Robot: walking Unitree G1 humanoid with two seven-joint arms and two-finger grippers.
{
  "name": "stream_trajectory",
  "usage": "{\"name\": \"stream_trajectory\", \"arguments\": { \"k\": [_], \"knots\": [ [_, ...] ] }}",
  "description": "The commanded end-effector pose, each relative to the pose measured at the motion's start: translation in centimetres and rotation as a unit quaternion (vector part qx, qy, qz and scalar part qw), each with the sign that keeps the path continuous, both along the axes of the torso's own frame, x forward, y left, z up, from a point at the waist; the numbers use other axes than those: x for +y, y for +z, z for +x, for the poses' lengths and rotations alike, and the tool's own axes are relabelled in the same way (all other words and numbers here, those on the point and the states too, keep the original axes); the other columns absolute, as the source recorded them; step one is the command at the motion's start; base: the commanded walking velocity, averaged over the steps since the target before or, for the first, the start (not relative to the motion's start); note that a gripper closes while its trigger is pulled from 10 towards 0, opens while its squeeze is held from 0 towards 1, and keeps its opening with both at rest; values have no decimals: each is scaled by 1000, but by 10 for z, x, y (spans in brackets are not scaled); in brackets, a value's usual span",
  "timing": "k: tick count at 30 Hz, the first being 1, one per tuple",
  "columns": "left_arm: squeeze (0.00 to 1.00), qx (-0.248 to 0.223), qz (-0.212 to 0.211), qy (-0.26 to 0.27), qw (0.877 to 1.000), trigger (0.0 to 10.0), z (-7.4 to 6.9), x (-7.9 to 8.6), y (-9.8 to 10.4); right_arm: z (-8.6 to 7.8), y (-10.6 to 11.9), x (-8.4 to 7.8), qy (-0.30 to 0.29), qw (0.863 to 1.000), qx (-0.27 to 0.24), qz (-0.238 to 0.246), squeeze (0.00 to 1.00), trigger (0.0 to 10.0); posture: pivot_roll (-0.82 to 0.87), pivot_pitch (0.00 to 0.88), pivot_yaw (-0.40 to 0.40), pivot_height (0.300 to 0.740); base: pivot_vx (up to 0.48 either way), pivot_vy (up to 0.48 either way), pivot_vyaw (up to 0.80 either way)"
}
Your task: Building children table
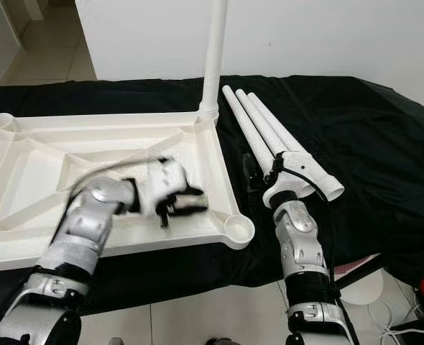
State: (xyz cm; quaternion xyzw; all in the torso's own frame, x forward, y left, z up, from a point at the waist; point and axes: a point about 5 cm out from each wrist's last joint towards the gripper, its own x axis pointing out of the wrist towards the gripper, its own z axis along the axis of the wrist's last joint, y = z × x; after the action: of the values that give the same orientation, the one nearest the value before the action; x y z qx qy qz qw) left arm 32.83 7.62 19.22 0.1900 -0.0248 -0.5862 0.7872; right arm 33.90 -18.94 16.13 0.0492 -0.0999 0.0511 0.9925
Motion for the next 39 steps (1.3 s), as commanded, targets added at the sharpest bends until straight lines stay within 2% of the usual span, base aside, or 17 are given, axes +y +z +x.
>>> {"name": "stream_trajectory", "arguments": {
  "k": [1, 2, 3, 4, 11, 12, 13, 14, 17, 19, 20, 22, 30, 34, 38, 39],
  "knots": [
    [0, -47, -125, 300, 945, 10000, 27, 21, 14, 2, 2, -6, -16, 1000, -5, 9, 1000, 10000, 31, 44, -51, 740, 0, 0, 0],
    [902, -25, -155, 304, 939, 10000, 29, 25, 17, 4, 3, -9, -28, 1000, -5, 9, 1000, 10000, 34, 43, -56, 740, 0, 0, 0],
    [902, -25, -155, 304, 939, 10000, 29, 25, 17, 4, 3, -9, -28, 1000, -5, 9, 1000, 10000, 34, 43, -56, 740, 0, 0, 0],
    [1000, -14, -169, 305, 937, 10000, 30, 27, 19, 5, 5, -10, -35, 999, -6, 7, 1000, 10000, 36, 43, -58, 740, 0, 0, 0],
    [1000, -22, -170, 319, 932, 10000, 30, 29, 23, 7, 4, -13, -48, 999, 3, -4, 973, 10000, 49, 54, -67, 740, 0, 0, 0],
    [47, -10, -169, 328, 929, 10000, 31, 30, 24, 8, 3, -14, -57, 998, 12, -12, 0, 10000, 50, 63, -67, 740, 0, 0, 0],
    [47, -10, -169, 328, 929, 10000, 31, 30, 24, 8, 3, -14, -57, 998, 12, -12, 0, 10000, 50, 63, -67, 740, 0, 0, 0],
    [0, 17, -174, 339, 924, 10000, 33, 31, 24, 9, 2, -15, -58, 998, 18, -18, 0, 10000, 46, 72, -67, 740, 0, 0, 0],
    [0, 75, -189, 357, 912, 10000, 36, 35, 22, 10, 0, -15, -49, 998, 31, -26, 0, 10000, 39, 70, -62, 740, 0, 0, 0],
    [0, 89, -191, 357, 910, 10000, 37, 35, 20, 10, 0, -15, -43, 998, 32, -31, 0, 10000, 38, 67, -63, 740, 0, 0, 0],
    [0, 98, -185, 349, 913, 10000, 38, 34, 19, 11, -1, -16, -37, 998, 37, -34, 0, 10000, 34, 64, -66, 740, 0, 0, 0],
    [0, 103, -181, 343, 916, 10000, 39, 33, 18, 12, -1, -16, -34, 998, 41, -36, 0, 10000, 34, 64, -66, 740, 0, 0, 0],
    [0, 85, -184, 356, 912, 10000, 39, 25, 22, 16, 1, -19, -31, 997, 43, -48, 0, 10000, 31, 47, -72, 740, 0, 0, 0],
    [0, 58, -191, 359, 912, 10000, 38, 24, 30, 17, 2, -20, -32, 997, 45, -51, 0, 10000, 26, 40, -75, 740, 0, 0, 0],
    [0, 57, -196, 362, 909, 10000, 38, 24, 33, 17, 2, -20, -28, 997, 47, -48, 0, 10000, 26, 42, -72, 740, 0, 0, 0],
    [0, 69, -206, 355, 909, 10000, 38, 22, 34, 17, 1, -20, -23, 998, 49, -44, 0, 10000, 26, 41, -73, 740, 0, 0, 0]
  ]
}}
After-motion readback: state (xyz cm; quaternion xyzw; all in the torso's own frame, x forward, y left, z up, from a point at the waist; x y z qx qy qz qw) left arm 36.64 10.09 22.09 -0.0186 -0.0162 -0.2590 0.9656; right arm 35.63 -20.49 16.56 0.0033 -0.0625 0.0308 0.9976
